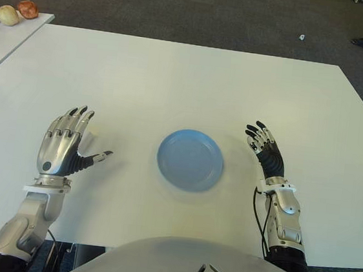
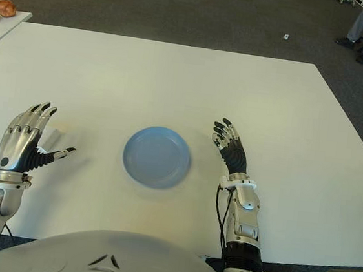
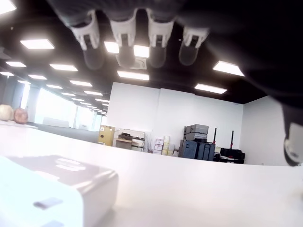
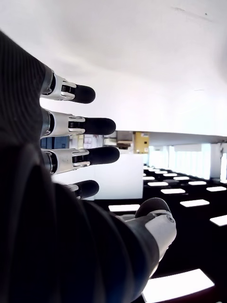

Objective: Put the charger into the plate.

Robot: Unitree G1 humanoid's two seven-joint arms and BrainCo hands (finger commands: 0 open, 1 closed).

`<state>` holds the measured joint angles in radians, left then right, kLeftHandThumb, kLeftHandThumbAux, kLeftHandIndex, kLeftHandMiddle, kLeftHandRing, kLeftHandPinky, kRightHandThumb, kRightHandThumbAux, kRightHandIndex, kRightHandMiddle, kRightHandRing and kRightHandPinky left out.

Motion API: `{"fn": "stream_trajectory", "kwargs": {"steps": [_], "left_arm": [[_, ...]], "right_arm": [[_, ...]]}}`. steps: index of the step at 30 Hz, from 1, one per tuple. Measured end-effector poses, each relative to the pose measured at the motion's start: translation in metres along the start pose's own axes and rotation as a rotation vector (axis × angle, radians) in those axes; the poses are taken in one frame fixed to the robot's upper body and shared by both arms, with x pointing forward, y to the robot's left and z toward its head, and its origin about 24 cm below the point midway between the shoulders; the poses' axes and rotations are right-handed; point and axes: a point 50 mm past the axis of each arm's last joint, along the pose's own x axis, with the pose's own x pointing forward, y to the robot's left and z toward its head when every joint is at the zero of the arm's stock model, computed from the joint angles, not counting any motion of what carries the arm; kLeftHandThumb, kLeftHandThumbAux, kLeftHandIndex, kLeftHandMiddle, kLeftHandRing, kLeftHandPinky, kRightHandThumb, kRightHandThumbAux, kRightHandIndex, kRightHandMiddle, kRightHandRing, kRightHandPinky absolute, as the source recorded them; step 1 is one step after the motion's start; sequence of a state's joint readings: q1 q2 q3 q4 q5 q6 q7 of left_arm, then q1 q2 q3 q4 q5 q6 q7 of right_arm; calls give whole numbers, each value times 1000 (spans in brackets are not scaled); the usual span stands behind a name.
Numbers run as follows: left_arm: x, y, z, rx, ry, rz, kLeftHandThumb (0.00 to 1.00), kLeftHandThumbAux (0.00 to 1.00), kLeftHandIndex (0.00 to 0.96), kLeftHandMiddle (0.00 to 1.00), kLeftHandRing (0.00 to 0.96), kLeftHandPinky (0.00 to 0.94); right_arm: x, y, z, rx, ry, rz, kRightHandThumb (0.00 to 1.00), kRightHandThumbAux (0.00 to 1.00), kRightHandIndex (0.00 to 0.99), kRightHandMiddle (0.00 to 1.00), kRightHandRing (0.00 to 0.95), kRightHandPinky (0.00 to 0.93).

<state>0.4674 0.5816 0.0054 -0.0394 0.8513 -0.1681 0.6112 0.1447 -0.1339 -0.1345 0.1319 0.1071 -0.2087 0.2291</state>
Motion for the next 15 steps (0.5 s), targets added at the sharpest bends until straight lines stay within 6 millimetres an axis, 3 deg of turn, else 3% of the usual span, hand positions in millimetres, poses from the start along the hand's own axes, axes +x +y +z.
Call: {"fn": "stream_trajectory", "kwargs": {"steps": [15], "left_arm": [[-4,12,-17,25,36,-36,187,386,52,28,23,56]], "right_arm": [[0,0,-3,1,9,2,0,616,93,213,161,72]]}}
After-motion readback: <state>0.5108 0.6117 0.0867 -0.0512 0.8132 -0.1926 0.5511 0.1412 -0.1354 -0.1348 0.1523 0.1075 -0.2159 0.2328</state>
